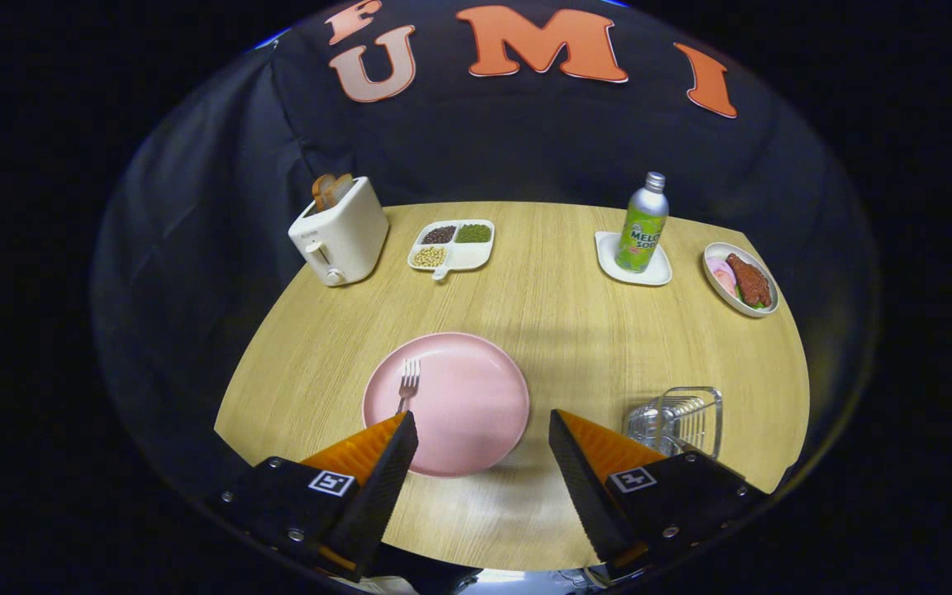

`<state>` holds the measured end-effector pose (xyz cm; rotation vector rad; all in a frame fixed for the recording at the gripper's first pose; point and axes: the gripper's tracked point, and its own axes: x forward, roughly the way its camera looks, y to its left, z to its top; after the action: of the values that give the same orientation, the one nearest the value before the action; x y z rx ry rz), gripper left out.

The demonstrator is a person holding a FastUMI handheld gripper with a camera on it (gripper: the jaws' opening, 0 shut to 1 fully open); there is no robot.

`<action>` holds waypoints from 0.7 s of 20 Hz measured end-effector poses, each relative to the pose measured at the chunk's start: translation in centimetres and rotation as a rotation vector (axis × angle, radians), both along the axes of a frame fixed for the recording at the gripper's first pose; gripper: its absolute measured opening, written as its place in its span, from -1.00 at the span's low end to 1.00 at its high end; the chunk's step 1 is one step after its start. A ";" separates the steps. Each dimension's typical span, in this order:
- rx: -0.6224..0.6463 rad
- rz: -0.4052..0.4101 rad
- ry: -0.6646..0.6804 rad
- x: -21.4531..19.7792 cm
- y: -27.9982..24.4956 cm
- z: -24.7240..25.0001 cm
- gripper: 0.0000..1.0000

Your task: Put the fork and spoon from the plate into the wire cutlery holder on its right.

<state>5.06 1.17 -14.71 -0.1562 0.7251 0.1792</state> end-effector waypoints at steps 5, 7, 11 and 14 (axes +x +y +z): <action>-0.061 0.076 -0.049 0.5 5.1 -3.9 0.89; -0.074 0.092 -0.055 0.7 6.4 -5.4 0.84; -0.116 0.099 -0.054 1.4 7.6 -8.4 0.62; -0.115 0.087 -0.033 1.8 7.9 -9.8 0.50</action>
<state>6.81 9.11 -24.55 -0.3005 0.6962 0.2174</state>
